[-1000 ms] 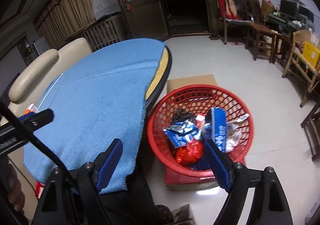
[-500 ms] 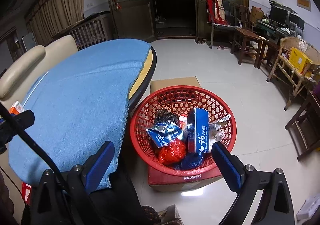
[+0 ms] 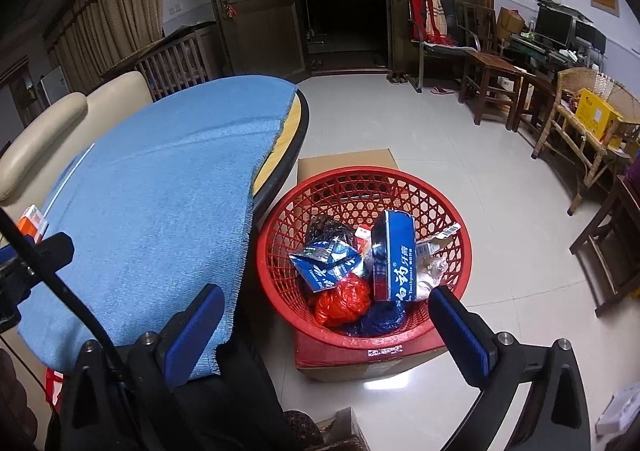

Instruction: Collect trash

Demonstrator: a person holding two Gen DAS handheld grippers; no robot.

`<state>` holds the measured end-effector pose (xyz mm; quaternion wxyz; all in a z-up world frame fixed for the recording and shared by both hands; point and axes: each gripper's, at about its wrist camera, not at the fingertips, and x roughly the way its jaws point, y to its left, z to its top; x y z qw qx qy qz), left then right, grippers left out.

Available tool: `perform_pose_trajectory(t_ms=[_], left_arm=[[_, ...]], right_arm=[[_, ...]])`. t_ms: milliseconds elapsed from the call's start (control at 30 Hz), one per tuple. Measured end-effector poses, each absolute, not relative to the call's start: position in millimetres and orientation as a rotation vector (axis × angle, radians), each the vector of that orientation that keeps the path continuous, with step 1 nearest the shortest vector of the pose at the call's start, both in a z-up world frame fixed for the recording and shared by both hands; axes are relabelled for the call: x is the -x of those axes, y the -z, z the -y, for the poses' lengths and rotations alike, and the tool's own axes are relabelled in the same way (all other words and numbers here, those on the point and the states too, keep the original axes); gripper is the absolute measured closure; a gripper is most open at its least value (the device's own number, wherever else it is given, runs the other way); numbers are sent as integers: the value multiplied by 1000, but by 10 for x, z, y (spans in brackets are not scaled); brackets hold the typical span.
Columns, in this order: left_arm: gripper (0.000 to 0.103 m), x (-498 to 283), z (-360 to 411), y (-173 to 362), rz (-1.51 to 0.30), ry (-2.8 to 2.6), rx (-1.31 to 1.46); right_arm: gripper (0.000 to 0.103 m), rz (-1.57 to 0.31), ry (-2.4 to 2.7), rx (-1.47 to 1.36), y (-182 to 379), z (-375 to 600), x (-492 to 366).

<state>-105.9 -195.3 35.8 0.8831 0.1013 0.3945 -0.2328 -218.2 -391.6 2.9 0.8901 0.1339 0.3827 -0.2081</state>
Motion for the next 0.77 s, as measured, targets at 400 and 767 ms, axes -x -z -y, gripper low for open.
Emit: perform_pose_trajectory(t_ms=[400, 767], left_arm=[[4, 1102, 1986, -341, -826, 499, -224], [4, 1179, 2029, -364, -815, 543, -226]], right_arm=[[0, -793, 444, -284, -35, 3939, 2192], [0, -795, 447, -286, -35, 3940, 2189]])
